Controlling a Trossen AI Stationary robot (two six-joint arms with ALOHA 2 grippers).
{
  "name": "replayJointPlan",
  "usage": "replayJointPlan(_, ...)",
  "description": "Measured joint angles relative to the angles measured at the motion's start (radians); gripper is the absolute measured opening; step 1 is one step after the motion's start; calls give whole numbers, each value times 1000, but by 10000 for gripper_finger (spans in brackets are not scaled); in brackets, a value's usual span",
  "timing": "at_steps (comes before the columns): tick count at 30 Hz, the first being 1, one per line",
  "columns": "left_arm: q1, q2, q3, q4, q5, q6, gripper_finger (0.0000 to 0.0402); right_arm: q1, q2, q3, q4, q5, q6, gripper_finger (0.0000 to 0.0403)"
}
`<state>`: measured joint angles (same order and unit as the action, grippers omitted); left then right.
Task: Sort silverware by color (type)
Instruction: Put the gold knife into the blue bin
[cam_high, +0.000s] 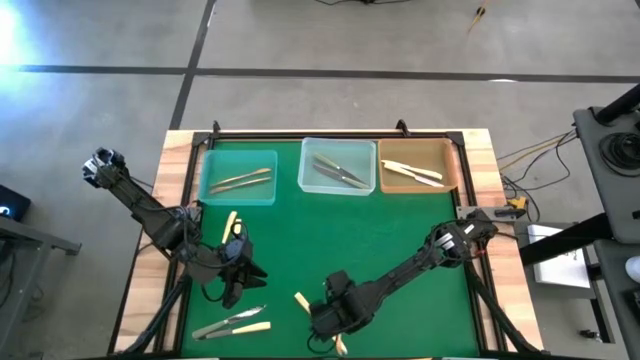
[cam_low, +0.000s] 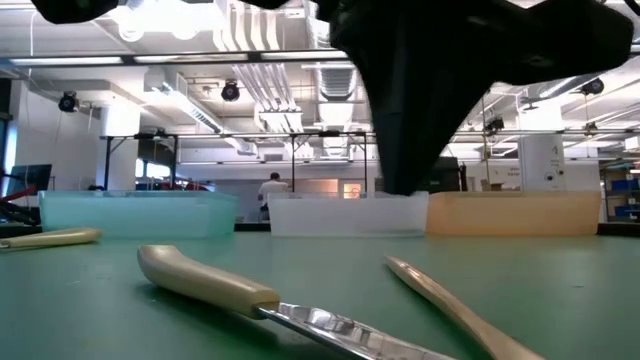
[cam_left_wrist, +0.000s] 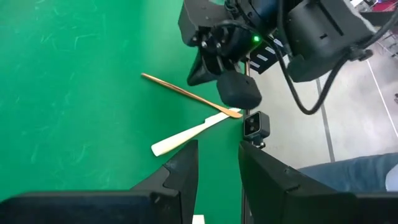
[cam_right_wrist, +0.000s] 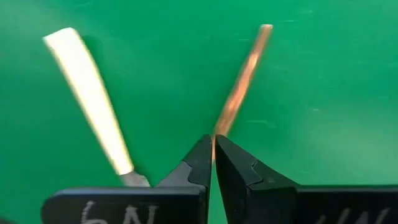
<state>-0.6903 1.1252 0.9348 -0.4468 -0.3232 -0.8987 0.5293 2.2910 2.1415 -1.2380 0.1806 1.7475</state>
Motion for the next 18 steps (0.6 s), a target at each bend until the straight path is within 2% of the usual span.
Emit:
replayJointPlan(3, 0, 0, 0, 1, 0, 0, 98, 0, 0, -2, 29, -9, 10, 13)
replayJointPlan(11, 0, 0, 0, 2, 0, 0, 98, 0, 14, -2, 53, -127, 32, 13)
replayJointPlan(18, 0, 0, 0, 3, 0, 0, 98, 1, 22, -2, 61, -127, 49, 13)
